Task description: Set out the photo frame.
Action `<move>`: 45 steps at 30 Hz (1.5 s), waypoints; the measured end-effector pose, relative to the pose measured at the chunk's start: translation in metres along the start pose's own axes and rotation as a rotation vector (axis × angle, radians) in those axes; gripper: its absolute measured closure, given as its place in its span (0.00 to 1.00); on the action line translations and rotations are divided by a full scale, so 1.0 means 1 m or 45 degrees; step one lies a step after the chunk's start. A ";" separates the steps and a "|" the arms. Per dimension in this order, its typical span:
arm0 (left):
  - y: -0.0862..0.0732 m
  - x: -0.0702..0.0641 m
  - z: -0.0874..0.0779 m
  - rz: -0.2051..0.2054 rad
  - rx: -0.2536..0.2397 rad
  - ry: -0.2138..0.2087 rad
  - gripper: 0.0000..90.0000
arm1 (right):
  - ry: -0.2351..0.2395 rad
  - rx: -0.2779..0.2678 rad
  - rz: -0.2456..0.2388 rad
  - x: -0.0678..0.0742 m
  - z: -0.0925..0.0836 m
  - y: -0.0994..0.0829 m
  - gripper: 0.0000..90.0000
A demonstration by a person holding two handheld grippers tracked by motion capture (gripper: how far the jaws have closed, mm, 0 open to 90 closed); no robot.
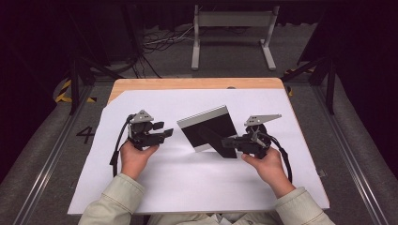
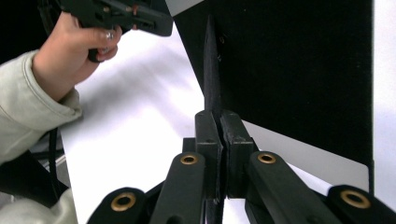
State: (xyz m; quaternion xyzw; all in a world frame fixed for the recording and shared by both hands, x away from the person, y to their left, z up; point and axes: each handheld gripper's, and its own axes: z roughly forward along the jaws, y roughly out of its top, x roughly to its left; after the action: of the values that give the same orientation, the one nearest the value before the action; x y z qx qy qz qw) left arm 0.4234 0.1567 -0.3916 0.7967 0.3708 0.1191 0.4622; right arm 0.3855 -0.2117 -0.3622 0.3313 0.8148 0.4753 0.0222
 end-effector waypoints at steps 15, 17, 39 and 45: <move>0.000 0.000 0.002 0.008 0.017 -0.012 0.52 | -0.027 0.064 -0.084 0.005 -0.004 -0.018 0.97; 0.000 -0.001 0.002 0.005 0.018 -0.011 0.52 | -0.025 0.080 -0.076 0.004 -0.005 -0.021 0.97; -0.001 -0.001 0.004 -0.006 0.026 -0.025 0.52 | -0.105 0.227 -0.150 0.014 -0.003 -0.034 0.95; -0.001 -0.001 0.005 -0.002 0.033 -0.033 0.53 | -0.119 0.251 -0.148 0.013 -0.003 -0.037 0.95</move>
State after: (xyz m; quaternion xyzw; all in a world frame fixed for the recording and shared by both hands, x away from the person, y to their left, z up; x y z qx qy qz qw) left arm 0.4254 0.1531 -0.3948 0.8038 0.3667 0.1036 0.4568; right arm 0.3553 -0.2184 -0.3859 0.3060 0.8734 0.3750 0.0549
